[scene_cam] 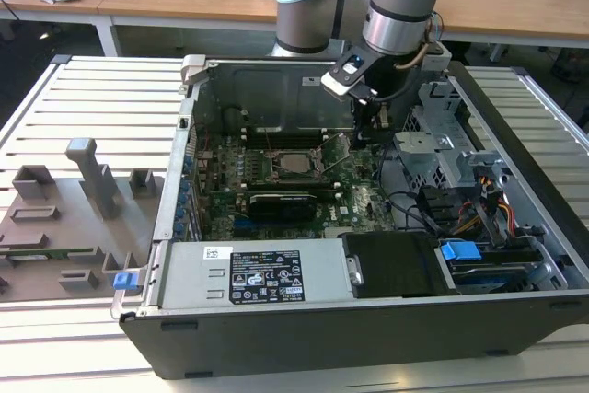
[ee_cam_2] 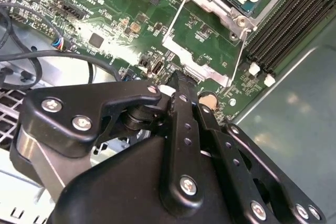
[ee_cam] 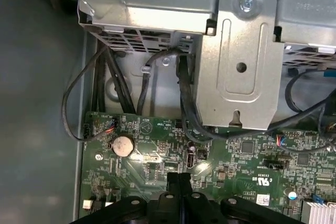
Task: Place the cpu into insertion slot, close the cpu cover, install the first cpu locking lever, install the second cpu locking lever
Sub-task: 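Close the cpu cover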
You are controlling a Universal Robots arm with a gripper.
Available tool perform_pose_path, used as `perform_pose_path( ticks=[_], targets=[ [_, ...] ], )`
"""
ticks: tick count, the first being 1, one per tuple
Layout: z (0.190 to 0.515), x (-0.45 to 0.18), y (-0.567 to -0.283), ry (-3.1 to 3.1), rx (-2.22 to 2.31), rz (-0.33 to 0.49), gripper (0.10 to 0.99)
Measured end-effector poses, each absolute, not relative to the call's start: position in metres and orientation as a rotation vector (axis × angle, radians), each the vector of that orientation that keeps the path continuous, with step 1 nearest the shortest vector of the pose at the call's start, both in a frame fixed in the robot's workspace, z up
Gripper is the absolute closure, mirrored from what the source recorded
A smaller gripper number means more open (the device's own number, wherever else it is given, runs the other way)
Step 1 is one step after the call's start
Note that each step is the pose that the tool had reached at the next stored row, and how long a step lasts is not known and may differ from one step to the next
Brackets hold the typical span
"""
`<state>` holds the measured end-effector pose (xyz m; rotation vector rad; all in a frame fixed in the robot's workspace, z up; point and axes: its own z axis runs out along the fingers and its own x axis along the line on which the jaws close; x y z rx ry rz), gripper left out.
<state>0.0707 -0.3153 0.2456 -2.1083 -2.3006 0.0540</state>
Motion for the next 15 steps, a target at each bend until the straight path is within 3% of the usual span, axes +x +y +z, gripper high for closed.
perform_pose_path(
  ticks=[15],
  targets=[
    [0.245, 0.051, -0.315, -2.299, -2.107, 0.05, 0.98]
  ],
)
